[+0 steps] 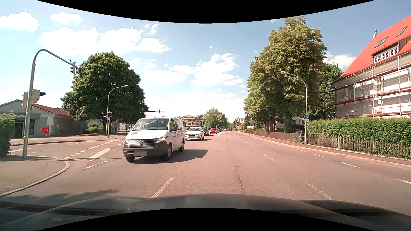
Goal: Follow the waypoints while adhering to traffic rules and regulations
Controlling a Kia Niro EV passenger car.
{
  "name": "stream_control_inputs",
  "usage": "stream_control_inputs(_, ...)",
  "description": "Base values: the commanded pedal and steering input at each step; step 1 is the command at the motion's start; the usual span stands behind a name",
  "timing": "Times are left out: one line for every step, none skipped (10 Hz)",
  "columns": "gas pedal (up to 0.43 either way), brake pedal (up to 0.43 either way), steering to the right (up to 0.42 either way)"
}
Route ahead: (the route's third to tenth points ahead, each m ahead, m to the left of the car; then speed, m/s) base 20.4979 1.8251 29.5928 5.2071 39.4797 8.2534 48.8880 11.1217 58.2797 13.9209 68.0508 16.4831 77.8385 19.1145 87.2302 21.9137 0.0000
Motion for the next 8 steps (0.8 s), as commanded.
stream_control_inputs(0.0,0.445,-0.006)
stream_control_inputs(0.0,0.445,-0.006)
stream_control_inputs(0.0,0.445,-0.006)
stream_control_inputs(0.0,0.445,-0.006)
stream_control_inputs(0.0,0.445,-0.006)
stream_control_inputs(0.0,0.445,-0.006)
stream_control_inputs(0.0,0.445,-0.006)
stream_control_inputs(0.0,0.445,-0.006)
